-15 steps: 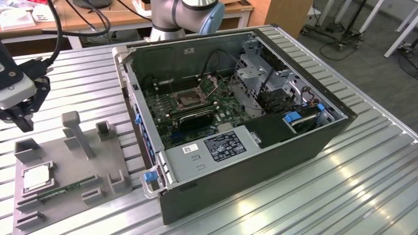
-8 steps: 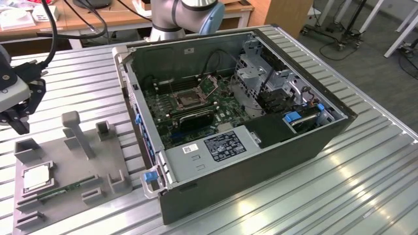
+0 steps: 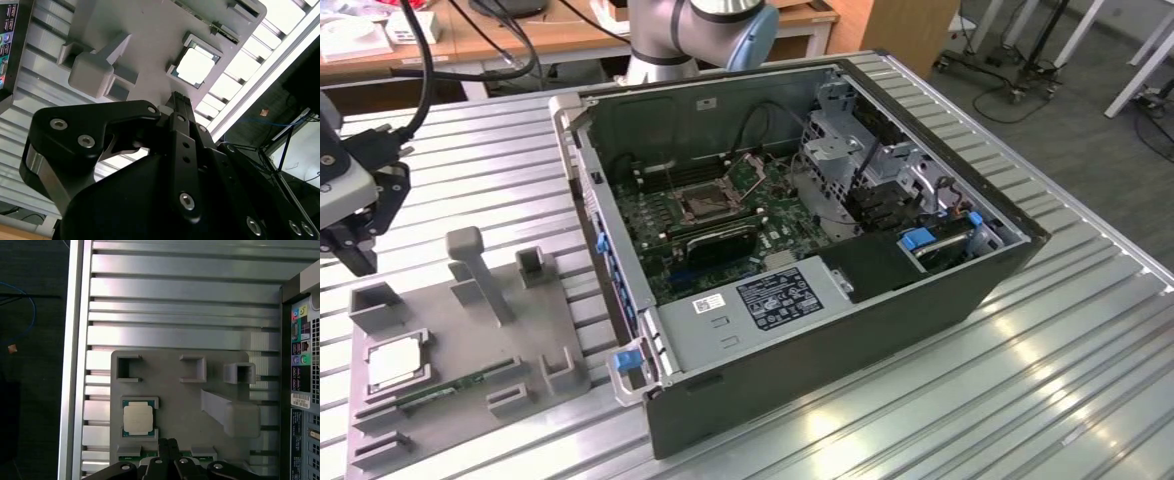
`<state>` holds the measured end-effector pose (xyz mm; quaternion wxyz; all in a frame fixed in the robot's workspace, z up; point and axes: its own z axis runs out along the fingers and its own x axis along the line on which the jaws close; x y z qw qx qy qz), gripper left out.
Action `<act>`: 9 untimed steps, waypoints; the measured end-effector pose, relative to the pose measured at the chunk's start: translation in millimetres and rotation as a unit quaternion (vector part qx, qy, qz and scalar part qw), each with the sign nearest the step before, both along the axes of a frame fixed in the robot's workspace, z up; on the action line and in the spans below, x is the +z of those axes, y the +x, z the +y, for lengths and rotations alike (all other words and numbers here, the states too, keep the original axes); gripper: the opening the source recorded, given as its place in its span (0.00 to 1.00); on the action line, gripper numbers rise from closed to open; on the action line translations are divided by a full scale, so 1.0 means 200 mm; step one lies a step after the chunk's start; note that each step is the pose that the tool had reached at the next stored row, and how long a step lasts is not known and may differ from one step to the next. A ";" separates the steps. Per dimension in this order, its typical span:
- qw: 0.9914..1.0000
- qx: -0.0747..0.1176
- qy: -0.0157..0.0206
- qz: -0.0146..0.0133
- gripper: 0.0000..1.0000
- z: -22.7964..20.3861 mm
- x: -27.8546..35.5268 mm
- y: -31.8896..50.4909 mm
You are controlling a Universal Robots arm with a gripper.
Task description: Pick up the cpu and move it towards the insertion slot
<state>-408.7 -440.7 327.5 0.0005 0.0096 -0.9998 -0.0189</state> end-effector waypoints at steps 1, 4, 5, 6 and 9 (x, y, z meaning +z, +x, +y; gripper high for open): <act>1.000 0.000 0.000 0.000 0.11 0.000 0.000 0.000; 1.000 0.000 0.000 0.000 0.11 0.000 -0.007 0.000; 1.000 0.000 0.000 0.000 0.11 0.000 -0.014 0.000; 1.000 0.000 0.000 0.000 0.11 0.000 -0.023 0.000; 1.000 0.000 0.000 0.000 0.11 0.000 -0.050 0.000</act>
